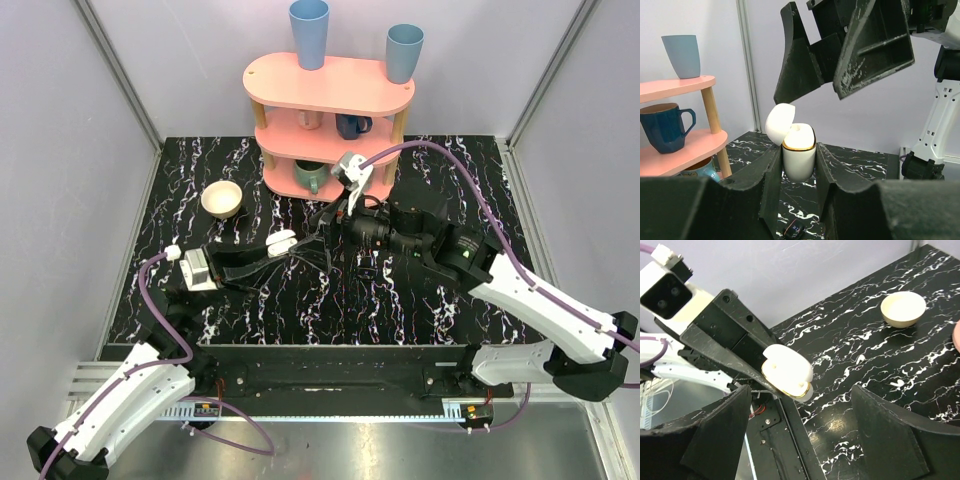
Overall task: Insert the wireless bluetooth earbuds into the charging case
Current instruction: Open the charging case.
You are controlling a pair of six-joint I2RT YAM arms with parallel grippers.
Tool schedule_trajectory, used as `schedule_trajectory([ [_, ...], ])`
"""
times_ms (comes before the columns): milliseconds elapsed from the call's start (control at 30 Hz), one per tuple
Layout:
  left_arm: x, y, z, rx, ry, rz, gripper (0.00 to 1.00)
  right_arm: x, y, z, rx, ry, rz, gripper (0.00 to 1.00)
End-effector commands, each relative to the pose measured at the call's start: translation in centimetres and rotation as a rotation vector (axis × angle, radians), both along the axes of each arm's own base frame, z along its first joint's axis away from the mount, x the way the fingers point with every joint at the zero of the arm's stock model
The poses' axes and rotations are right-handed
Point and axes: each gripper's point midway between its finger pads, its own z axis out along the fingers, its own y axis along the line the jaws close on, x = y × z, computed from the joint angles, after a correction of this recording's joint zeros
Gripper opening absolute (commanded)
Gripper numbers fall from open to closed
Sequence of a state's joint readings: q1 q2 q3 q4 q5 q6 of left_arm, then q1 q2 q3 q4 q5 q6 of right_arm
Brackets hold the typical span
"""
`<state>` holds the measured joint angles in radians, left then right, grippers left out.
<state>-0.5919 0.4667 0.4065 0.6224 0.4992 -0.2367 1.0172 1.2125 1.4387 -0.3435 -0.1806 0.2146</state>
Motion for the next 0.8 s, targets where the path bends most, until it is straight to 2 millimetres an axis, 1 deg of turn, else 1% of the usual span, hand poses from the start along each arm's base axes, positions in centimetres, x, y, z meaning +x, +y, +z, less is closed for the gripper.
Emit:
schedule_trajectory([
  [0, -1.0, 0.5, 3.3, -0.058, -0.071, -0.01, 0.0, -1.4, 0.8, 0.1, -0.006, -0.035, 0.114, 0.87],
  [167, -1.6, 0.1, 3.5, -0.045, -0.077, -0.055, 0.0, -0.9, 1.4, -0.1, -0.02, -0.052, 0.115, 0.83],
  [200, -1.6, -0.1, 3.4, -0.042, -0.073, -0.062, 0.0, -0.9, 1.5, -0.3, -0.024, -0.052, 0.12, 0.81],
  [300, -2.0, -0.5, 3.5, -0.026, -0.078, -0.1, 0.0, -0.8, 1.8, -0.4, -0.023, -0.06, 0.124, 0.8],
  [333, -2.3, -0.6, 3.5, -0.02, -0.082, -0.115, 0.0, -0.8, 1.9, -0.4, -0.022, -0.059, 0.128, 0.77],
  [533, -2.8, -1.0, 3.5, -0.012, -0.092, -0.156, 0.0, -0.7, 2.0, -0.2, -0.004, -0.075, 0.129, 0.74],
  [633, -3.1, -1.1, 3.4, -0.003, -0.095, -0.176, 0.0, -0.9, 1.9, 0.1, 0.01, -0.089, 0.132, 0.7],
  [767, -3.4, -1.3, 3.4, -0.001, -0.092, -0.201, 0.0, -0.8, 1.8, 0.4, 0.02, -0.101, 0.13, 0.61],
])
